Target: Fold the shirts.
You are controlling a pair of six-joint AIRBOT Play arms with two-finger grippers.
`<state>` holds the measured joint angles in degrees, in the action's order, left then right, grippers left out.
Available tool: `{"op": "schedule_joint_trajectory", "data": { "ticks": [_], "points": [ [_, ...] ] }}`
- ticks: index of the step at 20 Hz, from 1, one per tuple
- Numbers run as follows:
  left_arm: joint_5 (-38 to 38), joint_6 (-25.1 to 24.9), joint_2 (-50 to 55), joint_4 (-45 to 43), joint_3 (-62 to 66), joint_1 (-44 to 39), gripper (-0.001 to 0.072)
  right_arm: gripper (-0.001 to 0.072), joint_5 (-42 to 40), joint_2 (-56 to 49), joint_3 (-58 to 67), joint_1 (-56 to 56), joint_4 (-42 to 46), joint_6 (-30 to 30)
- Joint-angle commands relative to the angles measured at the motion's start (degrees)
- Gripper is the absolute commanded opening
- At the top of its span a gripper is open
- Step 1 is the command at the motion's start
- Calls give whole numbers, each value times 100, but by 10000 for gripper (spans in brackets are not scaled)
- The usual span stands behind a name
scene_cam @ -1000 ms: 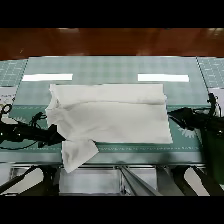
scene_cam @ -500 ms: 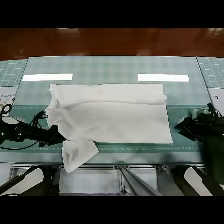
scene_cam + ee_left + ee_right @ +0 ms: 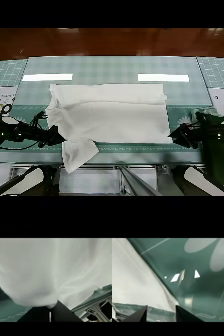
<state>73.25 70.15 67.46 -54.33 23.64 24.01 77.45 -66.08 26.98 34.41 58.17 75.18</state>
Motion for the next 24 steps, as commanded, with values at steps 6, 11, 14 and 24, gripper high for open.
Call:
{"op": "schedule_joint_trajectory", "data": {
  "ticks": [6,11,14,24],
  "points": [
    [26,13,-4,42,4,-4,24,78,-745,-743,-2,-940,-1626,-791],
    [28,11,-4,44,48,-4,24,29,-498,-741,31,-935,-1786,-1255],
    [92,11,-76,201,481,-2,24,29,-275,-741,363,-935,-1860,-1320],
    [-431,365,1165,385,3499,-776,23,29,-424,-1604,2885,-1191,-2214,-905]
  ]
}}
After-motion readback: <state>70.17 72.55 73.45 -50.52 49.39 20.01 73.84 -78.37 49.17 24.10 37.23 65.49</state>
